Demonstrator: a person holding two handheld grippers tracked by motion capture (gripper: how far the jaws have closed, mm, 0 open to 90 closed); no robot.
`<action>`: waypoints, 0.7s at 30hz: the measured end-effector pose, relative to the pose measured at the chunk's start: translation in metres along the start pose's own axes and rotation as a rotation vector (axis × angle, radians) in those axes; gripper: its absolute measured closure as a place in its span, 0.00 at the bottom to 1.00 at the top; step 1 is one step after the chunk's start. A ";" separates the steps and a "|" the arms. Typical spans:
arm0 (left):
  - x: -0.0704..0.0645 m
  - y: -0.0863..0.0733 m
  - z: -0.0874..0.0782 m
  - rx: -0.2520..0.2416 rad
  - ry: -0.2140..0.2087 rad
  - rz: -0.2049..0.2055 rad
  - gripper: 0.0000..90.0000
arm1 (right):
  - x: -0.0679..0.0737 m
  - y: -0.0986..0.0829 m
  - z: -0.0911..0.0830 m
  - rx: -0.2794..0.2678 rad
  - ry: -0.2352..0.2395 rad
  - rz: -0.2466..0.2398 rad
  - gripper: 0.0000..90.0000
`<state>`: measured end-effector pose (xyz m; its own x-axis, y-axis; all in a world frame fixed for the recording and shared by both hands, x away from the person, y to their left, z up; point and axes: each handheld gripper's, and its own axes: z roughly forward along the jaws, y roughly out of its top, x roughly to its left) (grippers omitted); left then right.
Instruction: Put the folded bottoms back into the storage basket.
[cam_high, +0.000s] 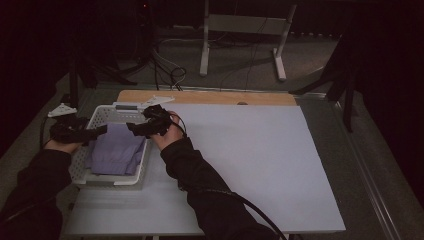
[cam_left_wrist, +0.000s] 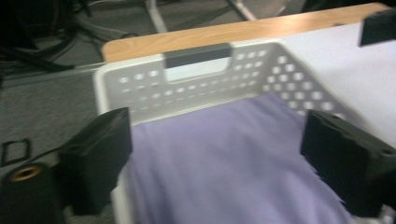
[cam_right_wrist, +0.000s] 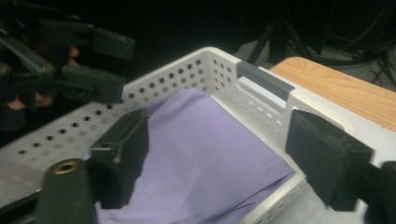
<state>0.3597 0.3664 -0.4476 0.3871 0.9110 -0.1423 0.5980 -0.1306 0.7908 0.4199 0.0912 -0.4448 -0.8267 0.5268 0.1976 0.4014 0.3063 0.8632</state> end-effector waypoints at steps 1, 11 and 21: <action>-0.006 0.000 -0.001 0.003 -0.008 0.010 0.05 | 0.000 0.002 -0.005 -0.011 0.023 -0.001 0.22; -0.037 0.003 -0.006 0.001 -0.061 0.063 0.00 | -0.007 0.005 -0.031 -0.029 0.109 -0.070 0.14; -0.079 0.012 -0.008 -0.010 -0.140 0.120 0.00 | -0.023 -0.001 -0.060 -0.007 0.111 -0.128 0.11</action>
<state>0.3313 0.2961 -0.4221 0.5500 0.8254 -0.1274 0.5349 -0.2309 0.8128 0.4151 0.0307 -0.4224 -0.9093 0.3933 0.1356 0.2879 0.3597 0.8875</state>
